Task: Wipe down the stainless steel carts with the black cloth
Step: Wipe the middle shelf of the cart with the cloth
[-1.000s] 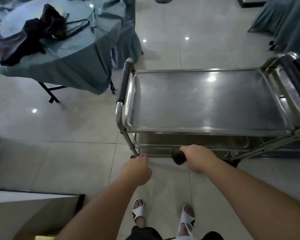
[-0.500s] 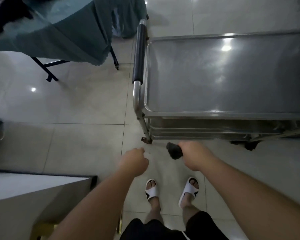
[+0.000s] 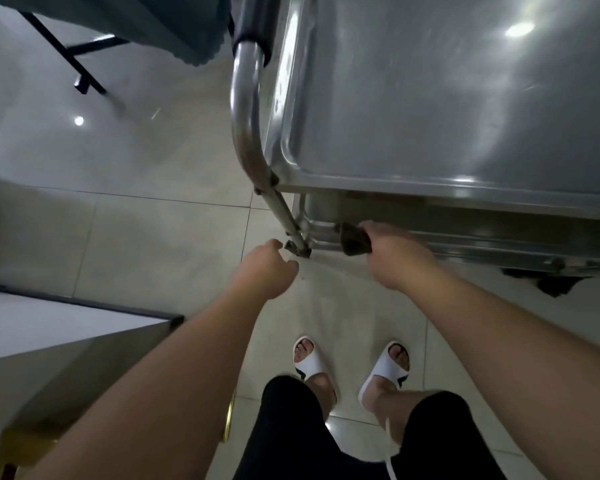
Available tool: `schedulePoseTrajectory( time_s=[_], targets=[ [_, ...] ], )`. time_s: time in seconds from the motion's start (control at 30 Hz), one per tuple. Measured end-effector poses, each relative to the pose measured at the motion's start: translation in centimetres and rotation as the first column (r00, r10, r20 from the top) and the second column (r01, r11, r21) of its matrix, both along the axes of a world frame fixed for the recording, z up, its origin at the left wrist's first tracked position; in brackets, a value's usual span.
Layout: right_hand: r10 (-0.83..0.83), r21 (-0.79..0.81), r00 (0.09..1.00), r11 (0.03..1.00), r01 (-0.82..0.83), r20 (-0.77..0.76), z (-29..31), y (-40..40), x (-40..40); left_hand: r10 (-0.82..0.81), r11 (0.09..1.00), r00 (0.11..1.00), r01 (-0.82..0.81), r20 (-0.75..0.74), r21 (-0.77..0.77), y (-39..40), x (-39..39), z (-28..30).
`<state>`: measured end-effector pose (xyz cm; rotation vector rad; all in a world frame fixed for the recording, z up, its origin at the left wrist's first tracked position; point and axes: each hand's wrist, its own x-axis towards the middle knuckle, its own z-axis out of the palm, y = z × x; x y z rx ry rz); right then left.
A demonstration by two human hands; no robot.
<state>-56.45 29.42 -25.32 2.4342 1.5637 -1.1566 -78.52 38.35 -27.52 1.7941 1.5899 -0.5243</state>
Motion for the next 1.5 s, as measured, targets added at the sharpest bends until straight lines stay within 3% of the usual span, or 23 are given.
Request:
schedulePoseTrajectory(
  time_s=[0.07, 0.17, 0.3, 0.4, 0.47, 0.53, 0.6, 0.7, 0.87, 1.03, 1.13, 1.27, 1.4, 1.5],
  targets=[
    [0.004, 0.061, 1.0, 0.998, -0.006, 0.026, -2.4, 1.4, 0.2, 0.079, 0.994, 0.996, -0.081, 0.031, 0.069, 1.5, 0.4, -2.6],
    [-0.004, 0.24, 0.998, 0.971, -0.013, 0.069, -5.8, 3.5, 0.5, 0.196, 0.959, 0.962, -0.228, 0.189, 0.169, 3.3, 1.2, -5.7],
    [-0.07, 0.504, 0.983, 0.863, -0.027, 0.171, -10.0, 6.8, 0.7, 0.116, 0.818, 0.879, -0.349, 0.463, 0.457, 4.2, 2.2, -9.0],
    [-0.11, 0.661, 0.98, 0.75, -0.026, 0.165, -12.7, 9.4, 0.3, 0.09, 0.763, 0.776, -0.456, 0.624, 0.458, 4.9, 3.1, -11.5],
    [-0.1, 0.692, 0.992, 0.722, 0.022, 0.072, -14.6, 10.9, -0.4, 0.068, 0.753, 0.72, -0.491, 0.691, 0.438, 5.5, 3.5, -13.2],
    [-0.024, 0.66, 0.994, 0.746, 0.087, -0.104, -16.6, 11.6, -1.4, 0.043, 0.734, 0.638, -0.542, 0.768, 0.409, 6.0, 3.8, -14.5],
    [0.077, 0.542, 0.977, 0.839, 0.043, -0.198, -18.9, 12.0, -2.2, 0.013, 0.697, 0.538, -0.609, 0.843, 0.378, 6.4, 4.3, -15.3],
    [0.243, 0.343, 0.965, 0.919, -0.196, -0.097, -21.9, 12.7, -2.8, -0.01, 0.658, 0.418, -0.682, 0.909, 0.321, 6.7, 5.0, -16.4],
    [0.351, 0.43, 0.924, 0.818, -0.383, 0.154, -24.1, 10.5, -2.6, -0.031, 0.629, 0.242, -0.749, 0.97, 0.207, 6.6, 6.0, -17.2],
    [0.207, 0.43, 0.933, 0.844, -0.322, 0.294, -24.5, 6.1, 1.7, -0.01, 0.665, 0.227, -0.726, 0.974, 0.176, 7.1, 5.8, -17.2],
    [-0.019, 0.428, 0.942, 0.894, -0.134, 0.335, -24.9, 2.5, 8.7, 0.008, 0.659, 0.213, -0.736, 0.977, 0.155, 7.0, 6.0, -17.1],
    [-0.326, 0.32, 0.874, 0.923, 0.212, 0.361, -25.1, -0.4, 16.6, 0.002, 0.63, 0.2, -0.761, 0.98, 0.154, 7.0, 6.3, -17.1],
    [-0.47, 0.346, 0.816, 0.868, 0.356, 0.338, -25.6, 3.4, 14.3, -0.017, 0.6, 0.199, -0.782, 0.98, 0.169, 7.3, 6.4, -17.3],
    [-0.402, 0.405, 0.856, 0.877, 0.259, 0.324, -25.5, 9.4, 8.2, -0.028, 0.581, 0.207, -0.793, 0.978, 0.185, 7.3, 6.4, -17.4]
  ],
)
